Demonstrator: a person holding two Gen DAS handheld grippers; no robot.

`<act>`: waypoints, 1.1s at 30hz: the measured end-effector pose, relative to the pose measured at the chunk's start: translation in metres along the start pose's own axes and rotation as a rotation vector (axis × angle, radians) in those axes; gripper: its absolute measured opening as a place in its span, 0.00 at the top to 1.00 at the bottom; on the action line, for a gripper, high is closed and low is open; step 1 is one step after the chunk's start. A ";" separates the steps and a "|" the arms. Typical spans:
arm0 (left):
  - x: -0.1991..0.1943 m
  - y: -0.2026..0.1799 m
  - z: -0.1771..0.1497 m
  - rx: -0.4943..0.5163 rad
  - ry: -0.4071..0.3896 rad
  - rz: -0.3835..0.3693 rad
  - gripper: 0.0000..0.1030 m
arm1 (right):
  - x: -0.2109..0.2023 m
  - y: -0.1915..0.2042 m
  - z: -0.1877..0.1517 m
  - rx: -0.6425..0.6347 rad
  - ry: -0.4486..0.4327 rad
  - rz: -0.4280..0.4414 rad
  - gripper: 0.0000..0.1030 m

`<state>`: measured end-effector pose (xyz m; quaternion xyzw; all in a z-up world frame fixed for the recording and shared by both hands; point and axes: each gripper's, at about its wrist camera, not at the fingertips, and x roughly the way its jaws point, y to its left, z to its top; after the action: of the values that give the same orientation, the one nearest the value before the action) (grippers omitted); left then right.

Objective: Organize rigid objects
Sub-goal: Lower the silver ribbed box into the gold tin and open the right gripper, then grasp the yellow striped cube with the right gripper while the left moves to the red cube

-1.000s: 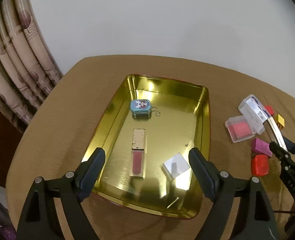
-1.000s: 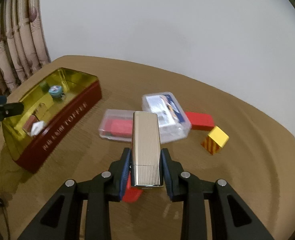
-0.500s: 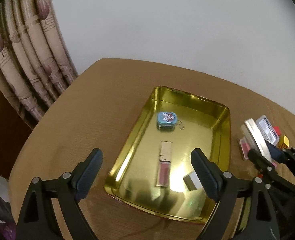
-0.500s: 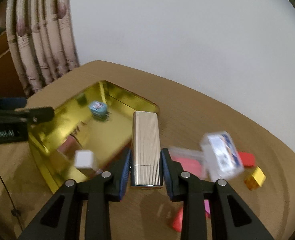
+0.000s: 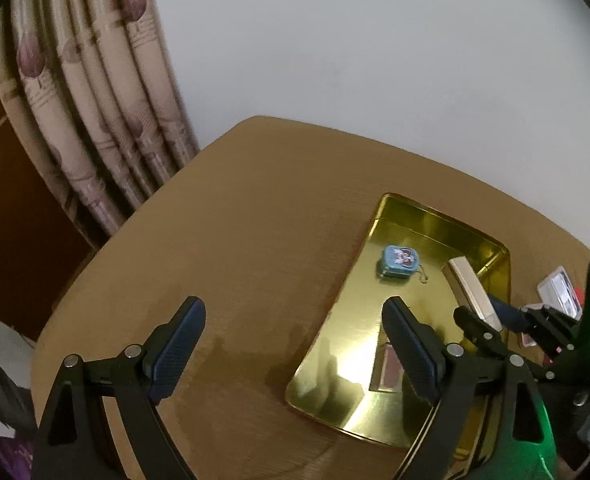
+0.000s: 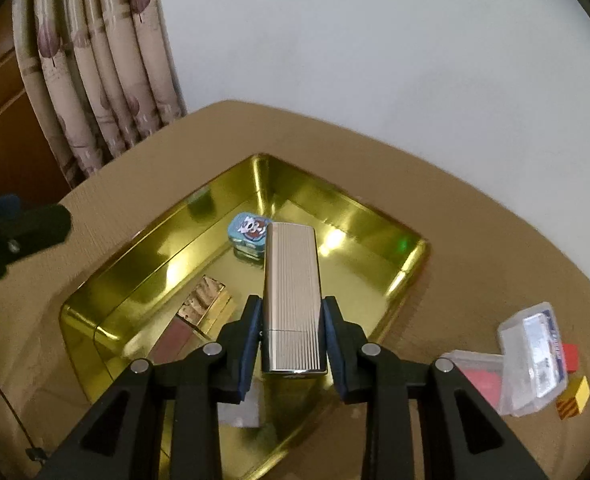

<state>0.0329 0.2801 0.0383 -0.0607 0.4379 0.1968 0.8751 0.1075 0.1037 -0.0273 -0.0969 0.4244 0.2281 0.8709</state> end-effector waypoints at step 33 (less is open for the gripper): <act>0.011 -0.031 -0.015 0.084 0.037 -0.042 0.15 | -0.026 -0.020 -0.022 0.046 -0.030 -0.058 0.69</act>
<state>0.0396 0.2509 0.0183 -0.0367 0.4605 0.1588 0.8726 0.0879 0.0697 -0.0215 -0.0855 0.4134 0.1944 0.8854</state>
